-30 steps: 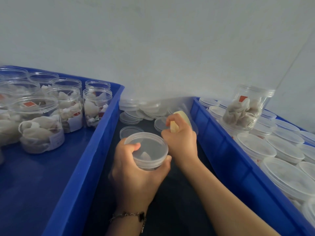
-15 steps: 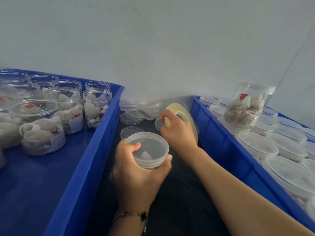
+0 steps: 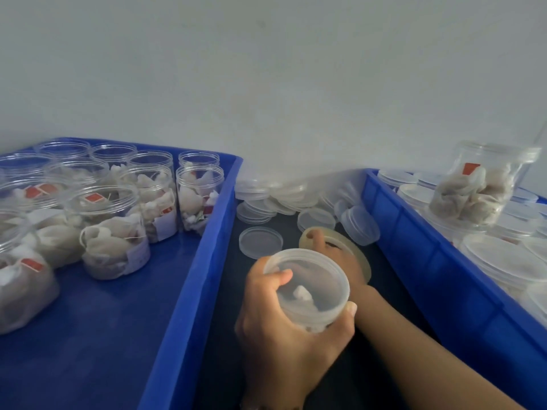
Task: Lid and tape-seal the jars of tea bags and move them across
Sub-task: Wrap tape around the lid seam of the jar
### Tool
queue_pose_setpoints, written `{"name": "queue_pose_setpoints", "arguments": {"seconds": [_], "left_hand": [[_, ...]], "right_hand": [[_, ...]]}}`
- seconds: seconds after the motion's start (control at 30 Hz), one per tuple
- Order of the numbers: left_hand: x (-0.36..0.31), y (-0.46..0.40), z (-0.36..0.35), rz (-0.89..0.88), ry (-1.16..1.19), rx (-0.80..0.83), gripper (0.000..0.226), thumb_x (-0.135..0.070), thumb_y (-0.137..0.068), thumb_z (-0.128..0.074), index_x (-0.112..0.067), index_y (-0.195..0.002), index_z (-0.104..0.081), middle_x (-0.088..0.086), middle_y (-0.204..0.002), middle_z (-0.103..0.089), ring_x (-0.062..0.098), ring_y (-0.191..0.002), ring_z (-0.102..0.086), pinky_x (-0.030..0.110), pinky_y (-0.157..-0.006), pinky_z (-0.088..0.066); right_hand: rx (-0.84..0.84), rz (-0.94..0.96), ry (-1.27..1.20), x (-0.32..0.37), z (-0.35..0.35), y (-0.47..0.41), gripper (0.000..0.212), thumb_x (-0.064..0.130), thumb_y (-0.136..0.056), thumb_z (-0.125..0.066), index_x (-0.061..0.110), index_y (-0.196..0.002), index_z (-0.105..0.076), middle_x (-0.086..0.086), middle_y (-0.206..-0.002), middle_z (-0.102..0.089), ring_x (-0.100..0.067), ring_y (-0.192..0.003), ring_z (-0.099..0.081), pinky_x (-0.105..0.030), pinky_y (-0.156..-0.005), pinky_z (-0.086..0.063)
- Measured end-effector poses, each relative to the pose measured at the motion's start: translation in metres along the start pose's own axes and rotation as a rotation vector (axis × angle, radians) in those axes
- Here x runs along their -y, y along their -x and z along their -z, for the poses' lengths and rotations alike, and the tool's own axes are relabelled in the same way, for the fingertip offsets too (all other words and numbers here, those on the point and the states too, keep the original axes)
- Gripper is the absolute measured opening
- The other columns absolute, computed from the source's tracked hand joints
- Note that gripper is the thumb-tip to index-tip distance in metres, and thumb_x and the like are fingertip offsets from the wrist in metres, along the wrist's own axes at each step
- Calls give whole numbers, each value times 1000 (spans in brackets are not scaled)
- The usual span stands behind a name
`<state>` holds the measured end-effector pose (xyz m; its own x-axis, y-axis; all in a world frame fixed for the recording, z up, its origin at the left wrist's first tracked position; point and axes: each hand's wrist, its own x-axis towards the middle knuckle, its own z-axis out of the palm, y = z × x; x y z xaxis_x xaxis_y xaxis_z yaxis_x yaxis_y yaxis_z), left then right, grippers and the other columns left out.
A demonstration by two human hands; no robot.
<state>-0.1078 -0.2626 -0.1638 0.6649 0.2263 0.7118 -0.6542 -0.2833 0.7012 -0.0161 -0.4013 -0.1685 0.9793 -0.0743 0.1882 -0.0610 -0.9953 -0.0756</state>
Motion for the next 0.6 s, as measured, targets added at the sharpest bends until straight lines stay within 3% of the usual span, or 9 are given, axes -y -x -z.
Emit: {"name": "queue_pose_setpoints", "arguments": {"seconds": [0.1,0.23,0.3,0.37,0.43,0.5,0.6], "left_hand": [[2,-4,3,60,21,2,69,-61,-46,-72,-25,-99,-47,-19,-116,-53,-5,-95,-55,6,-79,-44],[3,-12,9,246,73,34,65,-66,-37,-71,-39,-91,-46,-24,-105,-57,-14,-88,-56,9,-71,-46],[-1,-16,10,382,187,28,66,-64,-34,-72,-37,-89,-48,-16,-96,-62,-9,-81,-60,11,-63,-46],[-4,-18,9,482,342,33,69,-60,-34,-72,-29,-92,-51,-7,-89,-63,-1,-71,-64,14,-53,-48],[-9,-19,7,541,466,72,70,-59,-39,-72,-21,-95,-53,1,-88,-64,5,-69,-67,16,-51,-49],[-10,-18,7,601,558,140,70,-55,-47,-81,-17,-99,-53,9,-92,-67,16,-71,-70,21,-53,-52],[-8,-18,8,627,596,229,72,-50,-44,-85,-16,-101,-54,11,-92,-69,21,-73,-71,26,-55,-55]], "right_hand": [[-110,138,129,2,0,8,24,33,-90,-50,19,-110,-49,-3,-113,-56,-21,-104,-53,-31,-83,-42],[67,119,54,7,11,21,16,25,-91,-53,16,-101,-62,-3,-112,-61,-20,-104,-54,-34,-92,-43],[-56,28,-274,6,23,38,19,17,-91,-52,19,-102,-68,3,-107,-66,-14,-102,-57,-33,-92,-45],[-214,-180,-809,12,42,66,31,5,-90,-50,24,-102,-71,7,-98,-70,-8,-93,-62,-32,-90,-50],[-284,-262,-1282,19,59,94,31,8,-93,-50,29,-96,-73,6,-90,-72,-9,-87,-66,-33,-83,-55],[-250,-227,-1486,25,71,116,27,16,-94,-51,29,-94,-74,6,-90,-73,-8,-86,-68,-27,-76,-57],[-306,-164,-1477,27,76,132,21,18,-90,-55,24,-93,-76,8,-90,-74,-5,-87,-68,-17,-72,-53]]}}
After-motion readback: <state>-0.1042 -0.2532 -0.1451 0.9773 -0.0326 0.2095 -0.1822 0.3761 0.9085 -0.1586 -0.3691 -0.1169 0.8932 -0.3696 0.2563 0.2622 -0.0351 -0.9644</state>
